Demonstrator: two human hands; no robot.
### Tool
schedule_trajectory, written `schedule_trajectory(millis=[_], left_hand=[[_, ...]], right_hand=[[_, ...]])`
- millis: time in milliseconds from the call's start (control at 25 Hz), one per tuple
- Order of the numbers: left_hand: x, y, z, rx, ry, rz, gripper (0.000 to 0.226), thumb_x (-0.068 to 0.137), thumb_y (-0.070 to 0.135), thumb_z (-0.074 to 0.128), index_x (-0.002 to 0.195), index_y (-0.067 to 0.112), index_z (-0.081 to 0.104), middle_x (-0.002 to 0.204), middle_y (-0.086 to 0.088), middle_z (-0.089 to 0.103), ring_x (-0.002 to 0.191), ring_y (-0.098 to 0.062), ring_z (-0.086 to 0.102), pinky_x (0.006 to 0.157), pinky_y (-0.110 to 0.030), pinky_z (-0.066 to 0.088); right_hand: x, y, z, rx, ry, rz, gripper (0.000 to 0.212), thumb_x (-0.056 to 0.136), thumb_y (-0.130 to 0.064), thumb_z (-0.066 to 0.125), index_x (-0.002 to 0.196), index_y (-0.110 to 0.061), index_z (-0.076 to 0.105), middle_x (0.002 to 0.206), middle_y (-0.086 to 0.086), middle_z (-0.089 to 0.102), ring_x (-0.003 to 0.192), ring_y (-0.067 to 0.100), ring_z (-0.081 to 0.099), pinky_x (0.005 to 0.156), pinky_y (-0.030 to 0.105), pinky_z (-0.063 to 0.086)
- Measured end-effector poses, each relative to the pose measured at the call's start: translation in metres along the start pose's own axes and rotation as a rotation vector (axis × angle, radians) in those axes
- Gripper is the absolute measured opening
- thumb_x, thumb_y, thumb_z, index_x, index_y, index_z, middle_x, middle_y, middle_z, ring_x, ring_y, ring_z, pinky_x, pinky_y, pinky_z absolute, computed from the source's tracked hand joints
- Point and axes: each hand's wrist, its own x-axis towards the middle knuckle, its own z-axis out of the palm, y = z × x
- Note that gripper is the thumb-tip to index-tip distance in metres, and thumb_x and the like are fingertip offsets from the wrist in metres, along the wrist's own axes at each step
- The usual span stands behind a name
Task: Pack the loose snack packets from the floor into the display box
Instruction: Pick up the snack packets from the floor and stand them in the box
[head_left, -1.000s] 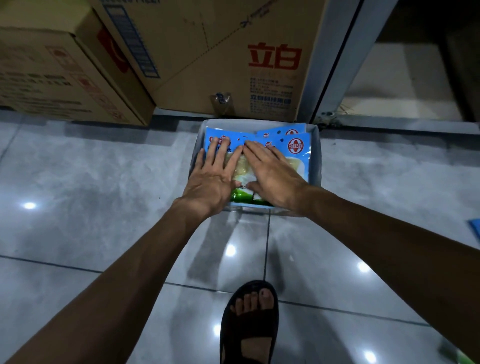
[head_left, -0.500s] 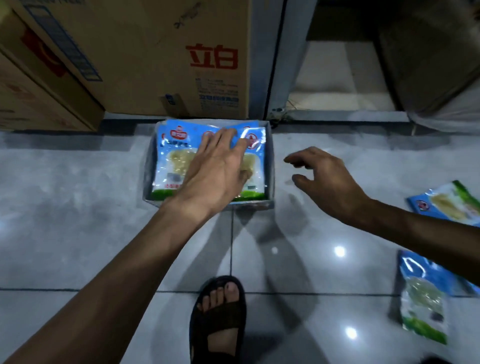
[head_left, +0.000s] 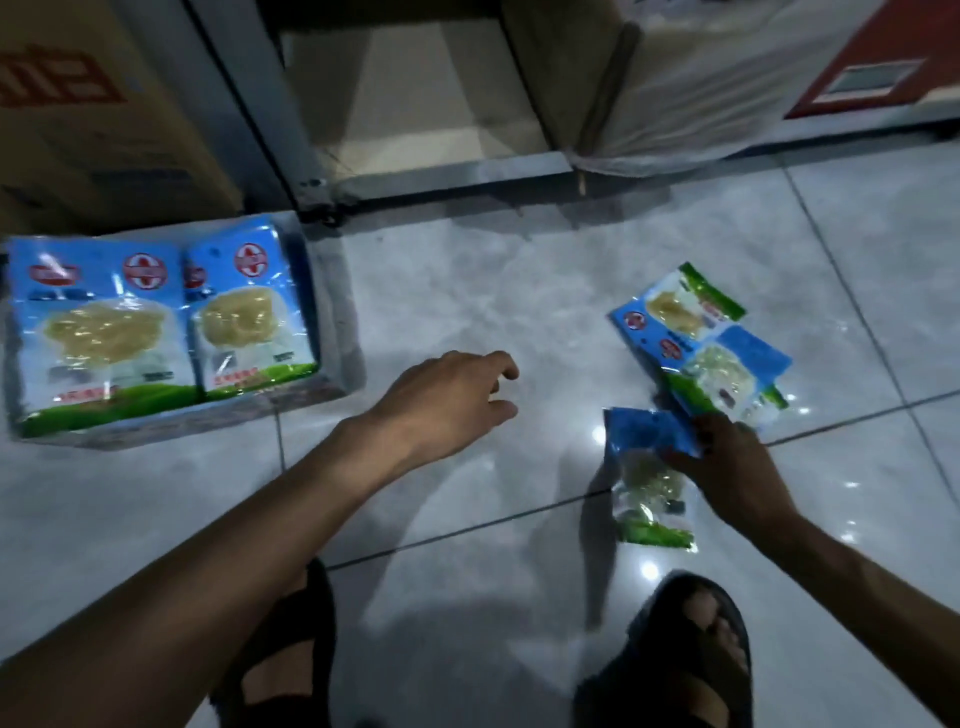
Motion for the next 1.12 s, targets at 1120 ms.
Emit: schedule_trajectory(millis=[1120], left_hand=[[0.032, 0.038, 0.111, -0.963, 0.231, -0.332, 0.05, 0.077, 0.031, 0.079, 0.113, 0.027, 0.044, 0.109, -0.003, 0.068, 0.092, -0.02, 0.07, 0.083, -0.041, 0.057]], right_hand=[[-0.012, -0.036, 0.032, 0.83, -0.206, -0.07, 0.01, 0.088, -0.012, 0.066, 0.098, -0.01, 0.068, 0.081, 0.003, 0.072, 0.071, 0.014, 0.07, 0.067, 0.027, 0.056]])
